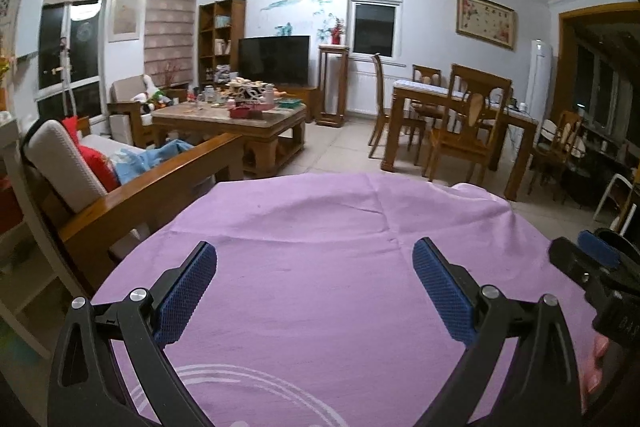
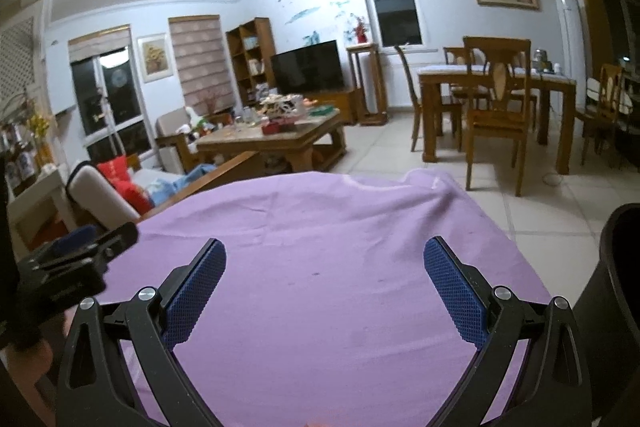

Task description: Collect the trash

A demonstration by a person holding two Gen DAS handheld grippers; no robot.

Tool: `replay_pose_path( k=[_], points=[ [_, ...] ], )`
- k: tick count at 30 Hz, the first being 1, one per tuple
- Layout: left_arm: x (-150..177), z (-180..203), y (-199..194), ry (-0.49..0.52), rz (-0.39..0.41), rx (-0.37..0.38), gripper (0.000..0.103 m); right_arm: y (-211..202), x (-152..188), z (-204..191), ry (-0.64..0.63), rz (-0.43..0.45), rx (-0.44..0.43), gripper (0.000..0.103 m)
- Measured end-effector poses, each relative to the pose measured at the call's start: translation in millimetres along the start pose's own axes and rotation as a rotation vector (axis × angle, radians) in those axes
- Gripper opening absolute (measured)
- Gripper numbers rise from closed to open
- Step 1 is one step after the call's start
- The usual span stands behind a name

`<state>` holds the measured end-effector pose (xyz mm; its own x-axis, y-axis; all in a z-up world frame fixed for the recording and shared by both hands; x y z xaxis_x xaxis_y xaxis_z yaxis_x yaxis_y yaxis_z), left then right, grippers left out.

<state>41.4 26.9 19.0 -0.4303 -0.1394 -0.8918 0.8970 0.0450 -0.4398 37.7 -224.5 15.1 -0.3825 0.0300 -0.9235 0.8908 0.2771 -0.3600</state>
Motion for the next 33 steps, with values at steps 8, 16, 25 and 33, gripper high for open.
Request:
replay_pose_path(
  k=[8, 16, 25, 33],
  points=[
    [3.2, -0.2, -5.0, 0.007, 0.020, -0.026, 0.098, -7.6, 0.9, 2.5, -0.026, 0.031, -0.016, 0.098],
    [1.5, -2.2, -6.7, -0.004, 0.026, -0.027, 0.098, -19.2, 1.5, -11.5, -0.111, 0.087, -0.003, 0.098],
    [-0.6, -6.5, -6.8, -0.023, 0.014, -0.024, 0.098, -21.6, 2.0, -15.8, -0.130, 0.095, 0.001, 0.098],
    [-1.4, -9.2, -5.8, -0.024, 0.008, -0.021, 0.098, -21.7, 1.9, -15.7, -0.133, 0.096, 0.001, 0.098]
  ],
)
Point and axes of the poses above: each gripper's, at about its wrist camera, not at the fingertips, and y roughly the way its jaws point, z to its right, x to its underside, the point moved 2 cm from there along y, roughly the way its jaws point, and after that the axes turned 4 degrees about -y, right-handed, at the moved point
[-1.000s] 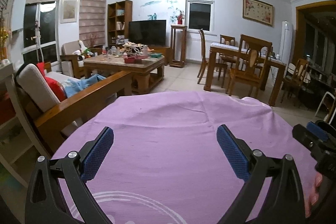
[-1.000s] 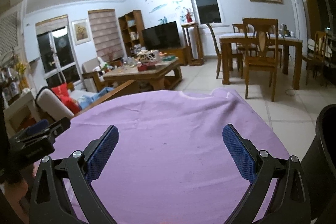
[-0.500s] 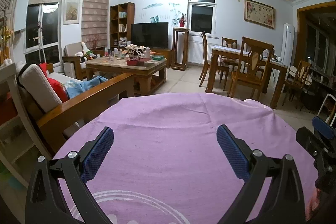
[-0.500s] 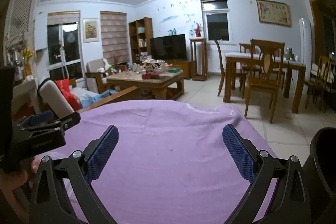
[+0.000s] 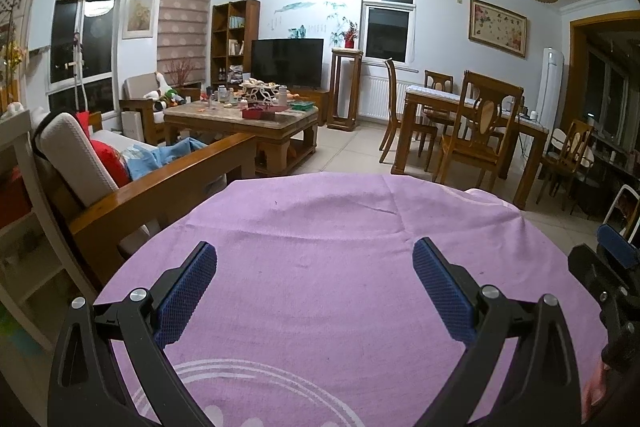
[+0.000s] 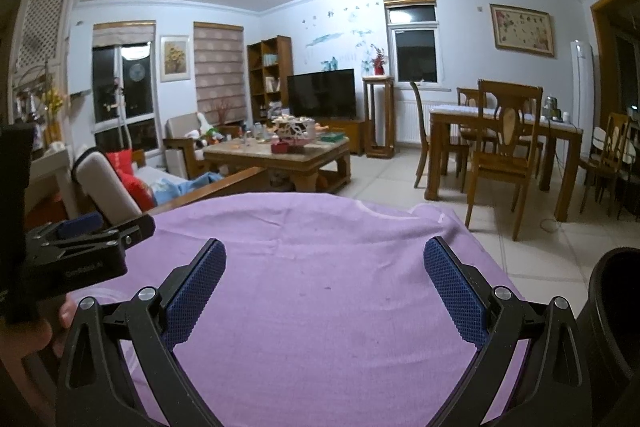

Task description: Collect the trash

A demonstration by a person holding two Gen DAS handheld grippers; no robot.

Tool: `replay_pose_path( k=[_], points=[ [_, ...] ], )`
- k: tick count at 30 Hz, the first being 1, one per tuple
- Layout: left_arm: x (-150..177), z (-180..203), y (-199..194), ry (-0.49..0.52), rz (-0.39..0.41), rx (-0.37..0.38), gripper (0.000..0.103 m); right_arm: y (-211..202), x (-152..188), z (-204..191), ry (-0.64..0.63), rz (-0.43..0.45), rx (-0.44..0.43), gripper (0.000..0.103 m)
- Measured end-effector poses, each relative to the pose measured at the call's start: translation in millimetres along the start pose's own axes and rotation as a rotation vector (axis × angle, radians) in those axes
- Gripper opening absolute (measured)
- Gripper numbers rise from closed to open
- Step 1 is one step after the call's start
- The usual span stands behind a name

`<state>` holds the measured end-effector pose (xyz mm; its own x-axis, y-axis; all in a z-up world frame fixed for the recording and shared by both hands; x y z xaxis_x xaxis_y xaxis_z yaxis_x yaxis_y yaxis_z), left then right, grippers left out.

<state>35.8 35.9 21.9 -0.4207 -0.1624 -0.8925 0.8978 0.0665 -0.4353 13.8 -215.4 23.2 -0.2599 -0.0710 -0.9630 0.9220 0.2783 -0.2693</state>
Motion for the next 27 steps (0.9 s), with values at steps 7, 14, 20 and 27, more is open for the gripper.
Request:
replay_pose_path(
  k=[7, 14, 20, 27],
  points=[
    [3.6, -0.9, -2.8, -0.009, 0.008, 0.003, 0.098, -0.2, 0.0, -1.0, 0.002, 0.001, 0.000, 0.098],
    [3.5, -1.5, -3.3, -0.016, 0.004, -0.002, 0.098, 0.0, -1.4, -1.8, 0.007, 0.002, -0.002, 0.098],
    [3.3, 0.1, -5.1, -0.008, 0.007, -0.012, 0.098, 0.2, -1.8, -2.7, 0.005, 0.002, -0.003, 0.098],
    [2.9, 0.0, -6.1, -0.006, 0.008, -0.013, 0.098, 0.6, -1.3, -3.2, 0.007, 0.002, -0.002, 0.098]
  ],
)
Point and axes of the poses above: each gripper's, at about its wrist camera, not at the fingertips, and y roughly the way its jaws point, z to its right, x to its underside, the point moved 2 cm from there along y, roughly the way its jaws point, and after that the axes turned 4 degrees about -y, right-handed, at the moved point
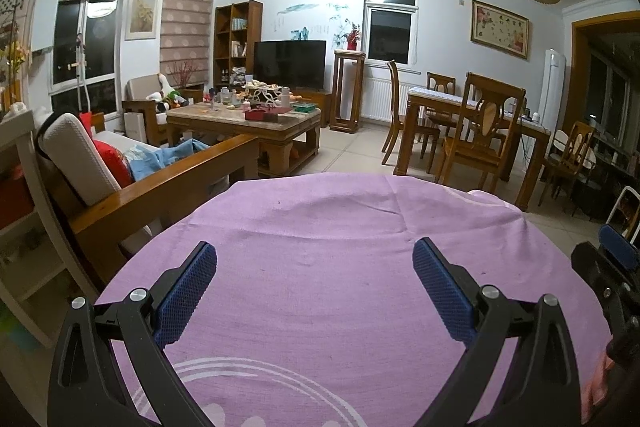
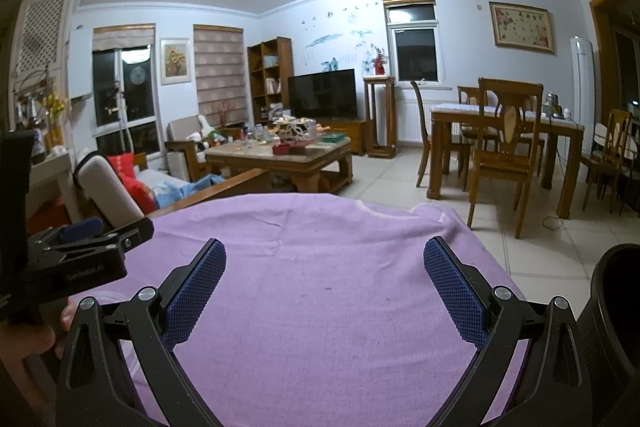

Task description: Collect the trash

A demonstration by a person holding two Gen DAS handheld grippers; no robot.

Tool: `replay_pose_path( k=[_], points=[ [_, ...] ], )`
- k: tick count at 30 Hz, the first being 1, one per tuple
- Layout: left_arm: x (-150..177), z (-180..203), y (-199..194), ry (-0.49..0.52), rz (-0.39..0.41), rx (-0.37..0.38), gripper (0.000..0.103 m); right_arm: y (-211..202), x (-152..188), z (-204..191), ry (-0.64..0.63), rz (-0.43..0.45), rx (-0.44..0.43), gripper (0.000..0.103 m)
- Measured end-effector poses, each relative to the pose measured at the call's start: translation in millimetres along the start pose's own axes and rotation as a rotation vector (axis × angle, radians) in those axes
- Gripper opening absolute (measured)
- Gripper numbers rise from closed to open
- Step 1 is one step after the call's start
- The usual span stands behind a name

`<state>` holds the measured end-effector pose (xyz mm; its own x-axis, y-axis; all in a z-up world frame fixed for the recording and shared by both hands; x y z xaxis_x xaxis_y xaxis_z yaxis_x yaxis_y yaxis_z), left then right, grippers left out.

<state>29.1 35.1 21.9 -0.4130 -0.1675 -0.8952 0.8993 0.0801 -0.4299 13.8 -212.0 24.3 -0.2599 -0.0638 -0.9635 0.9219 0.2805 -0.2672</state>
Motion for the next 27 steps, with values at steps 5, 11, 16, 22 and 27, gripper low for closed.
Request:
replay_pose_path(
  k=[5, 11, 16, 22, 27],
  points=[
    [0.0, 0.6, -0.9, -0.004, 0.003, 0.003, 0.098, 0.2, 0.0, -0.3, -0.002, 0.001, -0.001, 0.098],
    [-0.2, 0.9, -0.2, 0.000, 0.003, 0.001, 0.098, 0.4, 0.2, -0.9, -0.001, 0.001, 0.000, 0.098],
    [-2.3, 2.3, 0.3, 0.000, 0.008, -0.004, 0.098, 0.5, 0.3, -1.4, -0.002, 0.001, 0.000, 0.098],
    [-8.2, 5.6, -0.5, -0.005, 0.016, -0.006, 0.098, 1.0, 0.8, -1.7, -0.001, 0.002, 0.000, 0.098],
    [-11.7, 5.0, 0.8, -0.028, 0.001, 0.006, 0.098, 0.8, 0.9, -1.6, -0.002, 0.003, 0.000, 0.098]
  ],
)
Point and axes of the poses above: each gripper's, at about its wrist camera, not at the fingertips, and y roughly the way its jaws point, z to its right, x to its underside, the point moved 2 cm from there along y, roughly the way its jaws point, and after that the axes turned 4 degrees about -y, right-handed, at the moved point
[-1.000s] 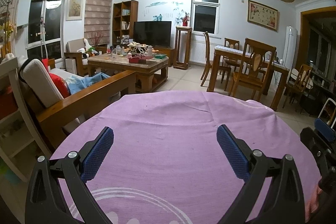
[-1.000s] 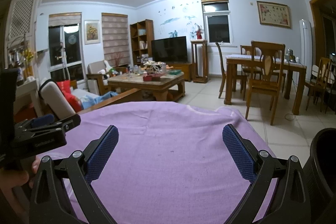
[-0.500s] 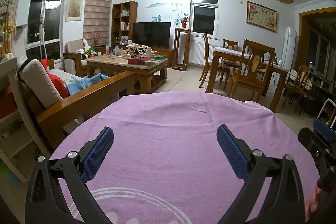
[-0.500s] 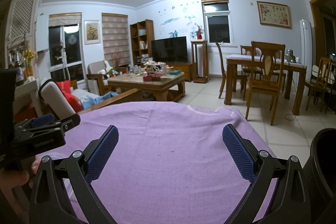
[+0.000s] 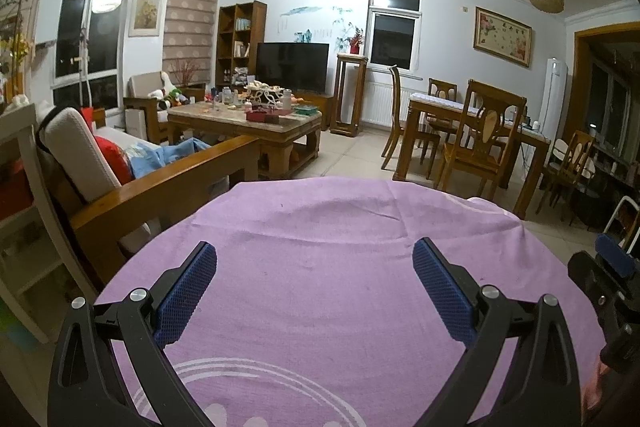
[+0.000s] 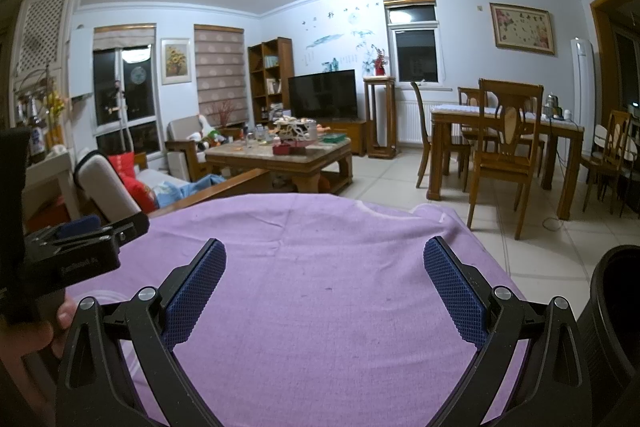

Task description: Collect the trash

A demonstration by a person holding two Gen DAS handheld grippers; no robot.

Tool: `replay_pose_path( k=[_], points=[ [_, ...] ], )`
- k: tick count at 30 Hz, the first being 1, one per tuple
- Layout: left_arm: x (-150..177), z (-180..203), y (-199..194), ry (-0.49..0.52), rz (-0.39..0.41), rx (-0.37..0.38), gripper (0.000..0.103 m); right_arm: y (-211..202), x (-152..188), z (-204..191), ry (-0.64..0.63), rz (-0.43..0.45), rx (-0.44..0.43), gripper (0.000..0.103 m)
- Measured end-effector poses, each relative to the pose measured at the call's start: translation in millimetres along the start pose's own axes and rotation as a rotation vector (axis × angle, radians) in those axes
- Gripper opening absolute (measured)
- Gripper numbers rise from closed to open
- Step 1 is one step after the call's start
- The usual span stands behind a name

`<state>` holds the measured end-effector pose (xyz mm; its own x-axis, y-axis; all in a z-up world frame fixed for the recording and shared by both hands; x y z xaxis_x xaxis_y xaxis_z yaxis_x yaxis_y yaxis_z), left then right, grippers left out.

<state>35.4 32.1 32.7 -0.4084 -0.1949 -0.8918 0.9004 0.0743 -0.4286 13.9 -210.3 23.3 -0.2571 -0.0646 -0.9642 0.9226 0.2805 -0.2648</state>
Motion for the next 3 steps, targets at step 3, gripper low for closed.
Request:
replay_pose_path(
  k=[3],
  points=[
    [-2.1, 3.2, -0.1, 0.003, 0.000, 0.005, 0.098, 0.2, 0.2, 0.0, 0.000, 0.000, 0.000, 0.098]
  ],
)
Point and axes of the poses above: each gripper's, at about its wrist camera, not at the fingertips, and y roughly the way its jaws point, z to its right, x to its underside, the point moved 2 cm from there along y, roughly the way its jaws point, and after that the axes turned 4 degrees about -y, right-handed, at the moved point
